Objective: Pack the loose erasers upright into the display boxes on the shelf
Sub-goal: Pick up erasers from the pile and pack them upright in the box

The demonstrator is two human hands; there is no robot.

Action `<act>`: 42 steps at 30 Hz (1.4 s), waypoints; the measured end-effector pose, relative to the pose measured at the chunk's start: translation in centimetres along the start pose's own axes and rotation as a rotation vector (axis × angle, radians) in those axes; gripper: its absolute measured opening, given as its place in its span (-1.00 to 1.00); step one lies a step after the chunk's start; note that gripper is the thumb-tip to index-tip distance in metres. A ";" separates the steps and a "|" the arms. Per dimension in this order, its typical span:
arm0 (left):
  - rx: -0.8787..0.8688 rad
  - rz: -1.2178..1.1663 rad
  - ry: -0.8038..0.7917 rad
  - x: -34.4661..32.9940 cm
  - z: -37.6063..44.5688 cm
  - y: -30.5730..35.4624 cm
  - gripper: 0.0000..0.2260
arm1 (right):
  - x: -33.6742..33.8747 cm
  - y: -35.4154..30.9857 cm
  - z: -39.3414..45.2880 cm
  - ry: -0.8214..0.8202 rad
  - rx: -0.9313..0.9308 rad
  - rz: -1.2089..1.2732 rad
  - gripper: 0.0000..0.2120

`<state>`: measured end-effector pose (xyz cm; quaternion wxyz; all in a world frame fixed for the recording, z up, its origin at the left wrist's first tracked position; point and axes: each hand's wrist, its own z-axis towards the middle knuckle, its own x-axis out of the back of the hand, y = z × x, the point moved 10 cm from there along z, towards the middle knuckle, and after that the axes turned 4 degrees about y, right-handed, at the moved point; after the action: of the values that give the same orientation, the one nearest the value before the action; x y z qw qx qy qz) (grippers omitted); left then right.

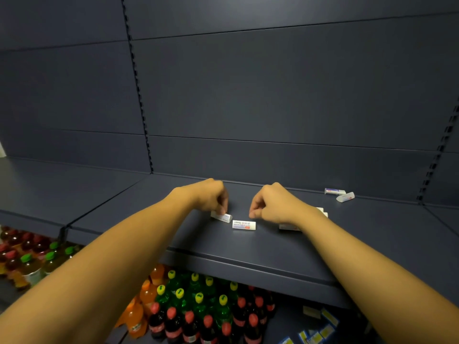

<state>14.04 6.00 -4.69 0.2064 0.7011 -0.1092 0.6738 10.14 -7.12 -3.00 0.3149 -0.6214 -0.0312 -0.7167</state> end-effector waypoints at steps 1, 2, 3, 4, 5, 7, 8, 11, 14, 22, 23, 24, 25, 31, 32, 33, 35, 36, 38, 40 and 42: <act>0.002 0.000 -0.007 0.0 -0.2 -0.2 -0.93 | -0.4 -0.5 0.3 -0.019 0.009 0.004 -0.94; 0.005 -0.001 -0.017 0.0 -0.3 -0.5 -0.91 | -0.9 -1.1 0.5 -0.041 0.019 0.006 -0.90; 0.010 -0.001 -0.029 0.0 -0.4 -0.6 -0.89 | -1.5 -1.5 0.8 -0.071 0.022 -0.006 -0.85; 0.014 0.001 -0.042 -0.1 -0.5 -0.8 -0.86 | -2.0 -1.9 1.0 -0.099 0.026 -0.026 -0.79; 0.017 0.007 -0.056 -0.1 -0.5 -0.8 -0.84 | -2.6 -2.1 1.2 -0.126 0.023 -0.048 -0.75; 0.018 0.021 -0.077 -0.3 -0.7 -1.0 -0.81 | -3.5 -2.2 1.6 -0.159 0.019 -0.081 -0.75; 0.017 0.024 -0.086 -0.4 -0.7 -1.0 -0.81 | -3.7 -2.2 1.7 -0.163 0.019 -0.091 -0.76; 0.011 0.019 -0.109 -0.7 -0.9 -1.1 -0.81 | -3.6 -2.0 1.9 -0.142 0.006 -0.095 -0.81; 0.012 0.012 -0.115 -0.8 -0.9 -1.1 -0.82 | -2.5 -2.0 1.7 -0.092 -0.015 -0.012 -0.89; 0.023 -0.034 -0.109 -1.0 -0.2 -0.6 -0.85 | -1.2 1.7 1.3 -0.079 -0.166 0.388 -0.89; 0.023 -0.049 -0.110 -1.0 -0.1 -0.5 -0.87 | -1.3 2.1 1.1 -0.090 -0.171 0.421 -0.88; 0.024 -0.067 -0.114 -1.1 -0.1 -0.3 -0.89 | -1.2 2.5 0.8 -0.096 -0.175 0.446 -0.88; 0.027 -0.090 -0.118 -1.2 -0.1 -0.2 -0.90 | -1.1 2.9 0.6 -0.099 -0.179 0.463 -0.87; 0.033 -0.160 -0.104 -1.1 0.1 -0.2 -0.86 | -0.5 5.2 -0.1 -0.112 -0.230 0.366 -0.85; 0.034 -0.162 -0.095 -0.9 0.2 -0.2 -0.86 | -0.5 5.4 -0.3 -0.117 -0.235 0.337 -0.84; 0.035 -0.160 -0.086 -0.8 0.1 -0.3 -0.86 | -0.4 5.5 -0.4 -0.119 -0.240 0.312 -0.84; 0.036 -0.157 -0.071 -0.7 0.1 -0.3 -0.85 | -0.4 5.6 -0.5 -0.118 -0.244 0.271 -0.83; 0.037 -0.157 -0.062 -0.6 0.1 -0.4 -0.85 | -0.4 5.5 -0.5 -0.125 -0.242 0.244 -0.83; 0.043 -0.155 -0.048 -0.3 0.2 -0.5 -0.84 | -0.7 5.3 -0.5 -0.148 -0.230 0.188 -0.81; 0.049 -0.154 -0.041 -0.2 0.1 -0.6 -0.86 | -1.1 5.2 -0.3 -0.176 -0.227 0.162 -0.78; 0.056 -0.157 -0.039 -0.3 0.1 -0.7 -0.86 | -1.5 5.2 -0.3 -0.214 -0.238 0.164 -0.74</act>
<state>14.43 6.50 -5.08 0.2367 0.7260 -0.0388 0.6445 12.50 -10.80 -6.22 0.2916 -0.7275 0.0713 -0.6170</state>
